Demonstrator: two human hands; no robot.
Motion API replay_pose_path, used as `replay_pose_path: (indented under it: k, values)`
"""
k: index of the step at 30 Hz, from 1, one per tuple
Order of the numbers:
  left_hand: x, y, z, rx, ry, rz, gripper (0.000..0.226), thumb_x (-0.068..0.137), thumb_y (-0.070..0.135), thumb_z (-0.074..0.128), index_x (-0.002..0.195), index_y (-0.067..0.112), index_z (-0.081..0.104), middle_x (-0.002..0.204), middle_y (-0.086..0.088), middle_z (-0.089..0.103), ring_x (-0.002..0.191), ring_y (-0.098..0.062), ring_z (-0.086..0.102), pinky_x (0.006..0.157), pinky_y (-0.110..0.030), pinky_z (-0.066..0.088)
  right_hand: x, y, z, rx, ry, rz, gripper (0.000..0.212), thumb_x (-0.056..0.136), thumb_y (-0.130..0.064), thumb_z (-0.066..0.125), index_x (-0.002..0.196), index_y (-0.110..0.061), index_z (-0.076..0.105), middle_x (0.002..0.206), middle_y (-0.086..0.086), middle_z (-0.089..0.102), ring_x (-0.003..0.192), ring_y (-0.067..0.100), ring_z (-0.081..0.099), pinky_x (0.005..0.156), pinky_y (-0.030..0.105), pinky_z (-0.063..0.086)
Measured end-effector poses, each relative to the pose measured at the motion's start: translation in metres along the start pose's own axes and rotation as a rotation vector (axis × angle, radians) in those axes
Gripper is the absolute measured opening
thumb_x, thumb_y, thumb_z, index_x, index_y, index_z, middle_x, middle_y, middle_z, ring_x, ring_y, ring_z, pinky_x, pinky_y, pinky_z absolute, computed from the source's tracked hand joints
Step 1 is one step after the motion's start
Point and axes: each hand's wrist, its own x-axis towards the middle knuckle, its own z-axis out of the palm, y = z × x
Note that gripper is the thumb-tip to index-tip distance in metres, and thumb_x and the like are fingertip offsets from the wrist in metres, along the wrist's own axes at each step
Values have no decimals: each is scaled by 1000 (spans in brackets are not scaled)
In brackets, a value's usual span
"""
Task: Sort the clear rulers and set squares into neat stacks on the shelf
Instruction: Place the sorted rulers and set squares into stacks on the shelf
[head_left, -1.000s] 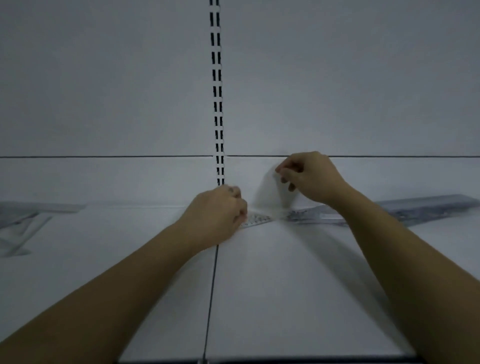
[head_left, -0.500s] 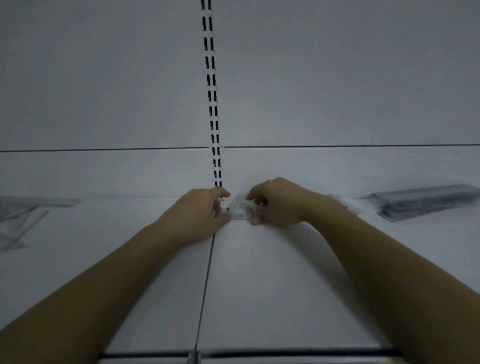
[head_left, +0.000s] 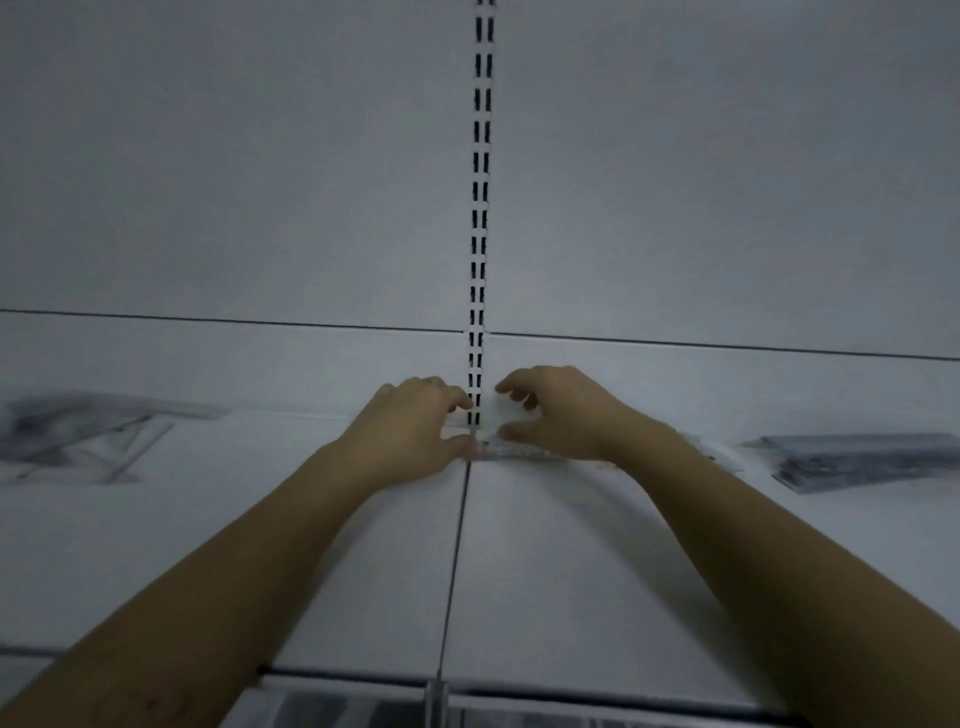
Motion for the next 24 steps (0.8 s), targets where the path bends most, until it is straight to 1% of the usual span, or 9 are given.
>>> replay_pose_path:
  k: [2,5,9,13,16,18,21,24]
  values:
    - [-8,-11,-16,81,18,-31,57,85,59,54,133,28,49,132,1,54,118,-20,49,99,-40,39,7,-18,-4,-4,20,-54,60,82,-43,70,135,-25,49,127,0,58,109,16,56,95,33,47]
    - [-32,-39,-37,154,49,-98,59,85,62,51,133,28,48,133,1,53,120,-21,48,99,-40,38,22,-52,-6,-24,-34,-122,68,81,-46,70,139,-28,42,133,-2,54,113,16,52,97,33,45]
    - [-79,-98,-62,195,50,-267,59,85,63,49,133,29,48,136,1,51,123,-21,46,101,-41,36,48,-115,3,-37,-87,-231,73,81,-51,68,143,-28,36,138,-1,49,121,18,49,101,34,42]
    - [-134,-158,-78,185,58,-431,58,86,61,51,132,26,50,134,0,53,121,-21,48,100,-40,40,73,-187,29,27,-156,-355,70,84,-48,67,143,-26,37,140,0,48,123,18,48,102,35,41]
    - [-177,-201,-87,188,67,-538,61,82,64,50,130,26,53,134,-1,54,120,-23,50,99,-42,42,89,-236,55,25,-211,-434,65,86,-48,64,142,-25,40,140,2,47,123,20,48,100,32,40]
    - [-204,-228,-93,204,54,-642,62,83,64,49,134,29,48,139,-2,50,124,-25,46,102,-43,39,99,-265,72,25,-242,-458,63,87,-50,61,141,-25,41,142,2,46,125,21,47,99,31,37]
    - [-238,-264,-97,187,24,-815,66,84,66,47,141,34,38,147,-3,41,132,-28,39,106,-48,32,111,-299,92,-11,-267,-463,64,91,-51,55,145,-24,36,149,3,39,133,23,40,104,33,33]
    - [-253,-284,-94,127,62,-886,71,80,74,46,137,34,43,144,-1,46,130,-28,40,105,-49,30,124,-320,108,-49,-242,-425,62,92,-52,51,145,-22,37,150,5,40,134,25,39,105,33,33]
